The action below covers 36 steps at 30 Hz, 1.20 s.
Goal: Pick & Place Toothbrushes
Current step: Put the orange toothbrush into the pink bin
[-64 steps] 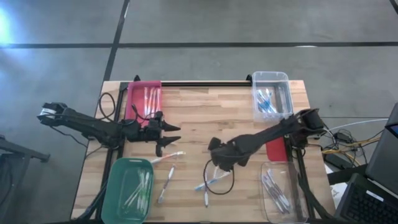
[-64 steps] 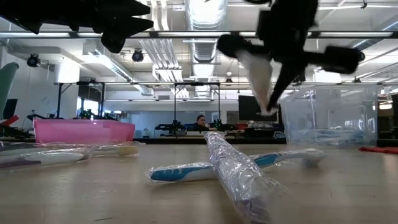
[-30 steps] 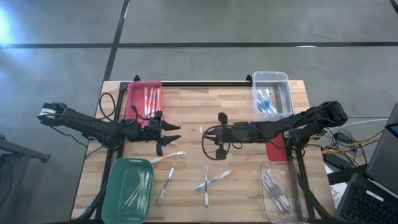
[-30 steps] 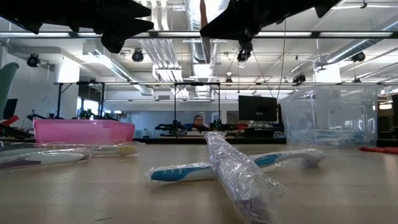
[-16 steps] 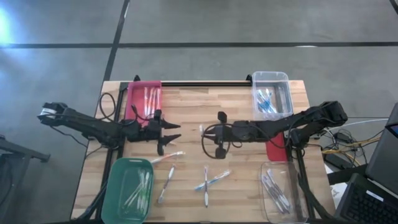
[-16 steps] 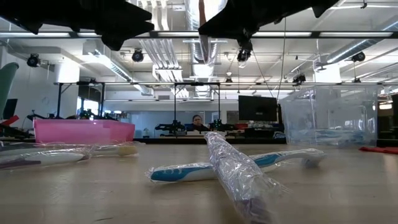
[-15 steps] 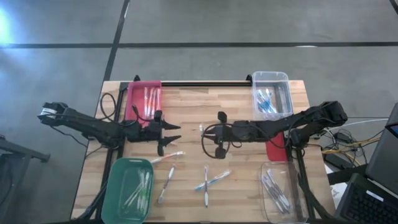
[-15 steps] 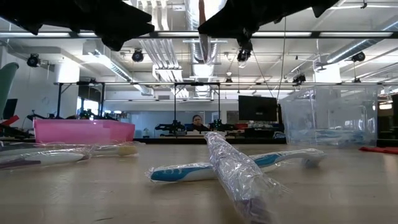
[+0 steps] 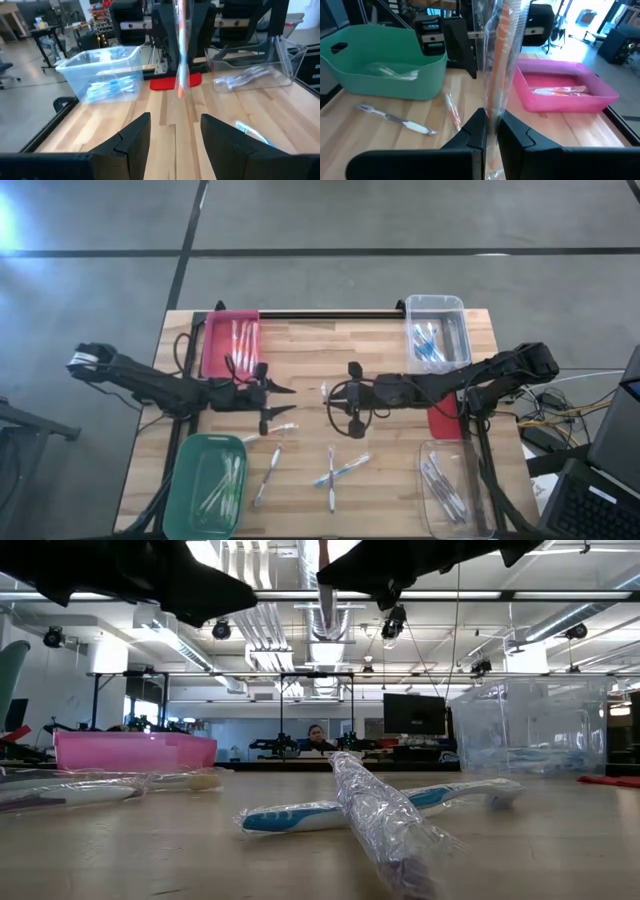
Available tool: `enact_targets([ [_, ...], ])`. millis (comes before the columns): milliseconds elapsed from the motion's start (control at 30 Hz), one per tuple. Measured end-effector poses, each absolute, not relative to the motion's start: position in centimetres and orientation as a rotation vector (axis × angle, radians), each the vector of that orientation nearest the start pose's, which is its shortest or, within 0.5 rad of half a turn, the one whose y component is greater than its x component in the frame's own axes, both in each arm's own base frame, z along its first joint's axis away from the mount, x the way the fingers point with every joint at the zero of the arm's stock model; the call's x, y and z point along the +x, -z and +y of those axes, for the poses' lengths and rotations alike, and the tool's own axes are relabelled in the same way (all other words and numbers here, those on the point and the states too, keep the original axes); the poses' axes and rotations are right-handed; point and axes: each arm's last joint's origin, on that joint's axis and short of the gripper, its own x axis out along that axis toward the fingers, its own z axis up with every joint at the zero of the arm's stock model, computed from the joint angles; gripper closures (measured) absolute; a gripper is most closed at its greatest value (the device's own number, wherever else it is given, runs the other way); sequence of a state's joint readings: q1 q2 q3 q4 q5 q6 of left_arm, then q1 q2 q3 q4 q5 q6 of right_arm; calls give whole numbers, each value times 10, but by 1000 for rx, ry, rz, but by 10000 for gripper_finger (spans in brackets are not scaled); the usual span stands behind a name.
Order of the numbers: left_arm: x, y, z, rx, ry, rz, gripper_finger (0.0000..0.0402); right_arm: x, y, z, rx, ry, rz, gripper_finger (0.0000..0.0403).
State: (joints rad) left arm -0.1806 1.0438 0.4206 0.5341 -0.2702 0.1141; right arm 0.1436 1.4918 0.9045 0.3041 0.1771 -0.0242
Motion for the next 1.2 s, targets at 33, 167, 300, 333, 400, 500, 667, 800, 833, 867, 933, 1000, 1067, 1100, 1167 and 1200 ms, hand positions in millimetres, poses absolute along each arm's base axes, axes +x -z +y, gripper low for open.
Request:
enact_targets([
  [33, 216, -229, -32, 141, -82, 82, 223, 326, -253, 42, -71, 29, 281, 379],
  [167, 225, -229, -34, 210, -67, 3, 223, 325, -251, 42, -68, 27, 290, 379],
  [300, 233, -229, -35, 231, -76, -74, 223, 325, -250, 42, -52, 30, 296, 379],
  [333, 235, -228, -36, 228, -78, -88, 223, 325, -250, 42, -51, 30, 298, 379],
  [400, 240, -225, -37, 220, -81, -110, 223, 325, -250, 42, -51, 30, 297, 379],
  [500, 246, -219, -38, 216, -70, -122, 223, 325, -250, 42, -51, 30, 298, 379],
  [667, 267, -224, -42, 198, -60, -131, 223, 325, -250, 42, -72, 27, 298, 379],
  [800, 287, -228, -46, 136, -55, -123, 223, 325, -250, 42, -77, 27, 299, 379],
  [833, 293, -228, -47, 134, -54, -111, 223, 325, -250, 42, -77, 27, 299, 379],
  [867, 298, -228, -48, 138, -53, -98, 223, 325, -250, 42, -77, 27, 300, 379],
  [933, 308, -228, -49, 155, -60, -68, 223, 324, -247, 42, -81, 29, 318, 379],
  [1000, 317, -230, -51, 174, -62, -63, 223, 324, -246, 42, -85, 27, 324, 379],
  [1067, 322, -233, -52, 191, -62, -63, 223, 323, -246, 42, -86, 26, 328, 379],
  [1100, 324, -235, -52, 202, -62, -62, 223, 323, -246, 42, -85, 26, 326, 379],
  [1167, 324, -238, -53, 222, -54, -66, 223, 323, -245, 42, -87, 25, 320, 379],
  [1200, 323, -239, -53, 223, -50, -65, 223, 323, -245, 42, -88, 24, 318, 379],
])
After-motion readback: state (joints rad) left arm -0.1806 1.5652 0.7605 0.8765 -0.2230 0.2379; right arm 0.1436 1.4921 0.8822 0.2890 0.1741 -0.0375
